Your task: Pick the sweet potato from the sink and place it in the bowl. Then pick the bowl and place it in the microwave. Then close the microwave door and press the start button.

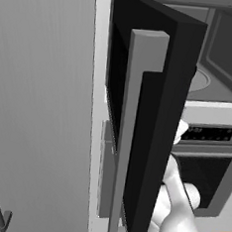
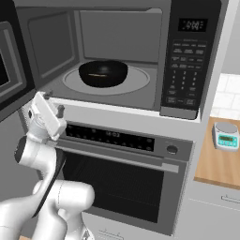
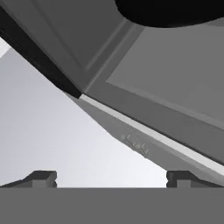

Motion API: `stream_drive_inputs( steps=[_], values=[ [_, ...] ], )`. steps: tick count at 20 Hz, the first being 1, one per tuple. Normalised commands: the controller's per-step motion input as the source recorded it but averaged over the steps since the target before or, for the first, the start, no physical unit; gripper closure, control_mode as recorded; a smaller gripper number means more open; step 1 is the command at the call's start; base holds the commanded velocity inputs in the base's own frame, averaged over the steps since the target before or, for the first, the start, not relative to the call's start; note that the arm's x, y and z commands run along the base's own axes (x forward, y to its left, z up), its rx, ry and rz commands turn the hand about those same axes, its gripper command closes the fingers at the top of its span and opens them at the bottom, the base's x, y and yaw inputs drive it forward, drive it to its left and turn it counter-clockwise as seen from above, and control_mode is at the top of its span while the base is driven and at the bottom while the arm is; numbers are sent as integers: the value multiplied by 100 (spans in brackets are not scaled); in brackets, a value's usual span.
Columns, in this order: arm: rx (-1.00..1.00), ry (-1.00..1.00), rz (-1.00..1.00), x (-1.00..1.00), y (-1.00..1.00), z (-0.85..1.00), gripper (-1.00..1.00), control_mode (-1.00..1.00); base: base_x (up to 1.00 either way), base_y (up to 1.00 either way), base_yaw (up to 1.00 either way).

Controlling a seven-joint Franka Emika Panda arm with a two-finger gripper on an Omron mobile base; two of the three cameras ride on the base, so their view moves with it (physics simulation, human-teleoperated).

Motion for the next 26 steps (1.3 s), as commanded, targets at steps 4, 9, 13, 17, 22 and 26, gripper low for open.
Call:
stream_drive_inputs(
  steps=[4, 9, 13, 17, 22, 26],
  values=[
    [-12, 0, -8, -22, 34, -39, -100, -100, 0, 0, 0],
    [-7, 0, -3, -41, 35, -40, -100, -100, 0, 0, 0],
    [-8, 5, 0, -25, 28, -56, -100, -100, 0, 0, 0],
    [-6, 4, 0, -1, 32, -63, -100, -100, 0, 0, 0],
    [-4, 2, 0, 0, 22, -85, -100, -100, 0, 0, 0],
    [-1, 0, 2, 0, 3, -99, -100, -100, 0, 0, 0]
  ],
)
